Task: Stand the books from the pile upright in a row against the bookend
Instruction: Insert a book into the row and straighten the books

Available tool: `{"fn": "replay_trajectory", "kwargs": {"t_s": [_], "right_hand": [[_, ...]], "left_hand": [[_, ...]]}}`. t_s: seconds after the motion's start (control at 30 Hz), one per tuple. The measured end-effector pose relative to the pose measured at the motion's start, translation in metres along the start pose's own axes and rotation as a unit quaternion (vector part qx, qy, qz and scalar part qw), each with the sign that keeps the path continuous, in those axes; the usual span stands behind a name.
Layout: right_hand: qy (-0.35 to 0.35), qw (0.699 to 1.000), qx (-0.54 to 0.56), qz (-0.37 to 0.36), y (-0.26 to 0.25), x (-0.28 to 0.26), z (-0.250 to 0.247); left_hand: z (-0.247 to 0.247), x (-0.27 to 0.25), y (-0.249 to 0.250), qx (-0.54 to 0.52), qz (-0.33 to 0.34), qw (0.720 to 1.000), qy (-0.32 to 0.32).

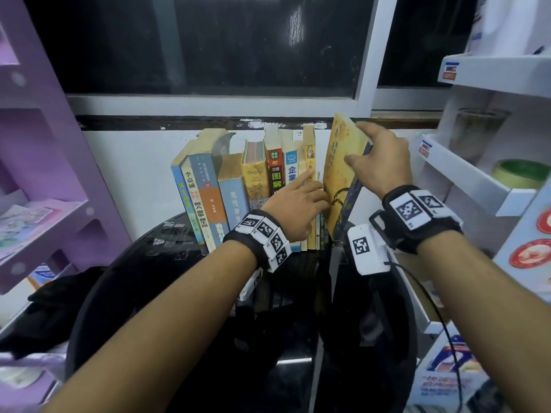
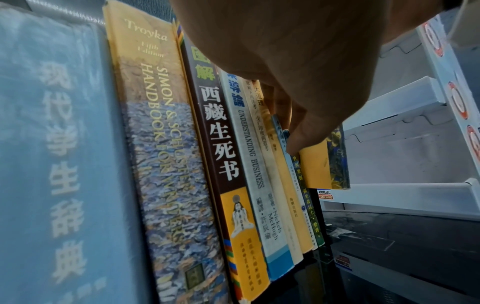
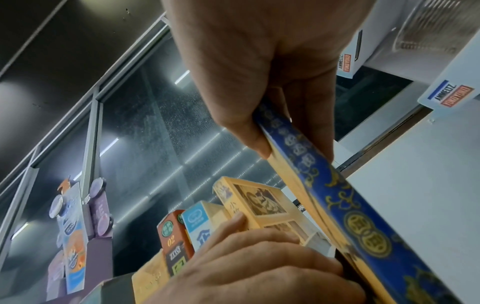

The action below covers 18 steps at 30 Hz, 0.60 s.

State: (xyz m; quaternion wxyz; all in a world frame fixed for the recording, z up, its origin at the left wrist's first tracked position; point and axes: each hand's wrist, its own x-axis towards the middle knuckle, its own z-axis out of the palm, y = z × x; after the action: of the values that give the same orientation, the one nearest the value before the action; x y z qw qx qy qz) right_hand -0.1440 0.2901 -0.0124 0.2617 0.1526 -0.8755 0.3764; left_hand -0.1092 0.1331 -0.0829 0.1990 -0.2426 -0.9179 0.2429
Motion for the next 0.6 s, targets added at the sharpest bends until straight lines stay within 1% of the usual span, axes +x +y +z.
{"fn": "replay_trajectory", "kwargs": {"t_s": [0.17,0.33,0.43,0.53,0.6], "right_hand": [[-0.007,1.000,-0.002,-0.016,-0.002,0.004,0.006],[0.025,0.999,-0.009,-0.026,-0.016,0.022,-0.011],[0.059,0.998,0.020,-0.017,-0.017,0.036,-0.024],[0.077,0.996,0.035,-0.004,-0.016,0.040,-0.024],[0.085,0.996,0.033,-0.010,-0.015,0.038,-0.019]], "left_hand": [[0.006,0.001,0.000,-0.014,0.000,1.000,0.016],[0.010,0.003,-0.001,-0.029,0.000,0.999,0.037],[0.011,0.003,-0.002,-0.035,0.000,0.998,0.046],[0.014,0.004,-0.002,-0.032,-0.004,0.998,0.044],[0.014,0.004,-0.002,-0.034,-0.005,0.998,0.044]]}}
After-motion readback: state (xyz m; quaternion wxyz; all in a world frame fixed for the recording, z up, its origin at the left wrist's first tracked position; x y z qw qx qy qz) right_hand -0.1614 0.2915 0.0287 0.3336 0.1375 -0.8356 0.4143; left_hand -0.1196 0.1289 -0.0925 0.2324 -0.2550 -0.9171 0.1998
